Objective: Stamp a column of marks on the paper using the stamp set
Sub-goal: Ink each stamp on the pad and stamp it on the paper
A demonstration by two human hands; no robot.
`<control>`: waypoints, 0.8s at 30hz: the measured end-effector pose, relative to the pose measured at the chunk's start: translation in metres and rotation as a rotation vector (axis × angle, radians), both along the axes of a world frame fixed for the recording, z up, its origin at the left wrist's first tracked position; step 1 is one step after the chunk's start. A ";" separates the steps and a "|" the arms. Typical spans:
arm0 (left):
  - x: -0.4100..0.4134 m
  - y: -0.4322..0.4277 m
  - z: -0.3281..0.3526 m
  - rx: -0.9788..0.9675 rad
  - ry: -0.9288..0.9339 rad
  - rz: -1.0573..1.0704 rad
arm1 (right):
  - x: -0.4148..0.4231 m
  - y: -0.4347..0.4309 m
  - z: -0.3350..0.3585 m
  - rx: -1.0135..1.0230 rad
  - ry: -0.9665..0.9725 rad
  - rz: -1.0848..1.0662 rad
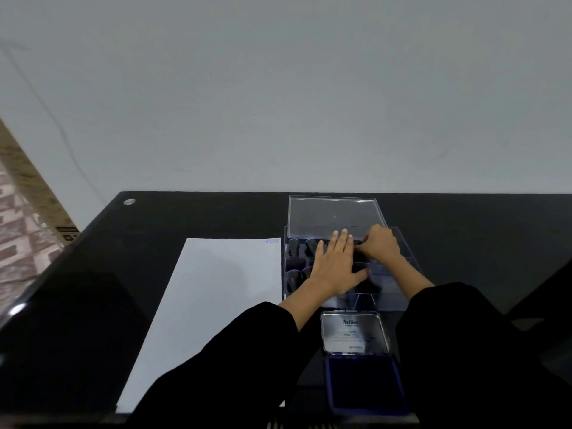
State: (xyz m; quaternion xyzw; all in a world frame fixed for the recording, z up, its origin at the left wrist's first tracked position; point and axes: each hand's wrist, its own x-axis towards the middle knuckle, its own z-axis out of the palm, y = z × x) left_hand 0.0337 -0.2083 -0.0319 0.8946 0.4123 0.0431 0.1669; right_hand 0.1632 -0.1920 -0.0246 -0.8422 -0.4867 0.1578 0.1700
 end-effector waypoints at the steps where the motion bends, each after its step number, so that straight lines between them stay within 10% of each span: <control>1: -0.002 -0.001 0.001 -0.009 -0.018 -0.003 | 0.001 -0.001 0.002 0.008 0.019 -0.009; 24: -0.084 -0.087 0.055 -0.012 0.055 -0.051 | -0.056 -0.120 0.098 0.273 0.122 0.172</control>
